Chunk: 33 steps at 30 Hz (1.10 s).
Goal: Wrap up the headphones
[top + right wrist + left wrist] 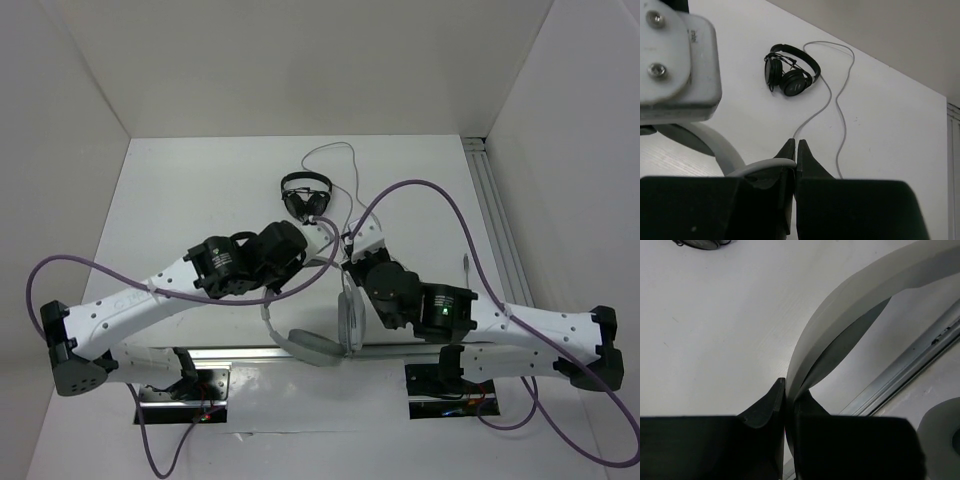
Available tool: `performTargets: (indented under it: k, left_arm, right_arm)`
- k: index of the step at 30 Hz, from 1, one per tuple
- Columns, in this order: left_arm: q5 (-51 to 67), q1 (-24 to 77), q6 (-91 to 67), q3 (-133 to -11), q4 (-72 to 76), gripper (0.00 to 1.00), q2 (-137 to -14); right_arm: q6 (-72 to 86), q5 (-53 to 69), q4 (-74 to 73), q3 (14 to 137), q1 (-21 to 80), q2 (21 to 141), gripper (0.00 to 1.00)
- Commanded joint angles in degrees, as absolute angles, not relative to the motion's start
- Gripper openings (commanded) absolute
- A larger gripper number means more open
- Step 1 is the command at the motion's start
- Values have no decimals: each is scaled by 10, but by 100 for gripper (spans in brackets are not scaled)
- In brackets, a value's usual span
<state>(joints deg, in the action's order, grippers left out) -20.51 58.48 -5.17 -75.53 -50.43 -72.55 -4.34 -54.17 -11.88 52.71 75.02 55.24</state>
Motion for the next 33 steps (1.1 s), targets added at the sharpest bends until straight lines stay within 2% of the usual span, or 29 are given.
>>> performTargets:
  k: [1, 7, 12, 20, 24, 29, 30, 33]
  left_arm:
    - [-158, 593, -25, -750, -458, 0, -680]
    - [-56, 593, -6, -751, -453, 0, -632]
    - [5, 593, -1, -774, -459, 0, -640]
    - [18, 593, -1, -808, -466, 0, -657]
    - [-16, 593, -12, -814, -448, 0, -629]
    - [-11, 593, -25, -814, -405, 0, -574]
    - [-16, 593, -30, -814, -400, 0, -568]
    - [-8, 593, -36, -814, -378, 0, -554]
  right_arm:
    - [-55, -549, -118, 535, 754, 520, 0]
    - [-55, -521, -107, 521, 754, 512, 0]
    - [-44, -469, -118, 527, 726, 540, 0]
    - [-32, -431, -118, 533, 698, 556, 0]
    - [-18, -397, -112, 513, 657, 562, 0]
    - [-6, -260, -77, 494, 594, 550, 0]
    - [-6, -230, -67, 484, 583, 541, 1]
    - [-6, -124, -3, 456, 577, 522, 15]
